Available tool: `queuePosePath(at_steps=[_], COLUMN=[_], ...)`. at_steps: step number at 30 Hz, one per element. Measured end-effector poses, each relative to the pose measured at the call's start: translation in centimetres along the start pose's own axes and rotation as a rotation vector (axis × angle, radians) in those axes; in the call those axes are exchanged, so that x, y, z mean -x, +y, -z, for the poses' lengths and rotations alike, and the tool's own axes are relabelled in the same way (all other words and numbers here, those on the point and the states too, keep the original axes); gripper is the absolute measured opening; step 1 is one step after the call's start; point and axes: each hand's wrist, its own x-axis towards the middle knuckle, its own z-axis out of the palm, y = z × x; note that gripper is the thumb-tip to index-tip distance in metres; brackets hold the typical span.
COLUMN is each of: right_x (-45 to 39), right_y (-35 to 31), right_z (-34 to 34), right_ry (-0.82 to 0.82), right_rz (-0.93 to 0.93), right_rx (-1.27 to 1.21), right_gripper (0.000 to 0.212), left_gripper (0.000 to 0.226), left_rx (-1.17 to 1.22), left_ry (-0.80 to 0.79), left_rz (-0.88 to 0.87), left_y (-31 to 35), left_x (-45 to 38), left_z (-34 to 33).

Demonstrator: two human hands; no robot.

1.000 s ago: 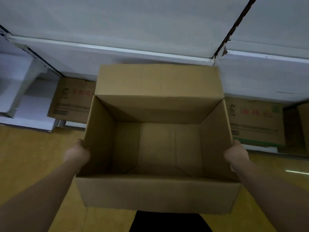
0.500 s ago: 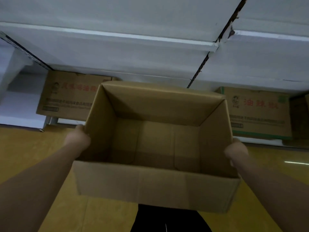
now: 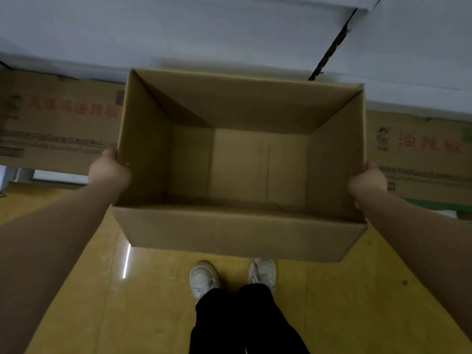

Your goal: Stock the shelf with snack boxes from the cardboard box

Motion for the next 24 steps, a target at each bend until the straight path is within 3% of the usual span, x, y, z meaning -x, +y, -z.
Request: queuePosePath(at_steps=[8,16,21,24], right_x=[-4.2,-5.8,-5.2,-3.6], right_y=[-3.0,-3.8,-4.0,-5.0], right_z=[-2.3,-3.2,-2.4,-0.8], right_ry=[0.065,0.047,-0.038,-0.033], right_rz=[0.073,0.084,0.043,0.075], right_rx=[-0.078,-0.034,0.115,0.141], right_gripper=[0.029,0.036,0.05,0.058], left_gripper=[0.034,0.037,0.077,0.085], left_rx=[0.031,-0.056,-0.114,-0.157], left_ry=[0.112,0.13,0.05,0.061], left_rz=[-0.004,0.026,0.109,0.022], left_y=[3.5,4.1,5.3,6.8], left_x=[-4.2,-6.6,-5.6,-3.6], left_z=[-1.4,-2.3,-2.4,-1.6])
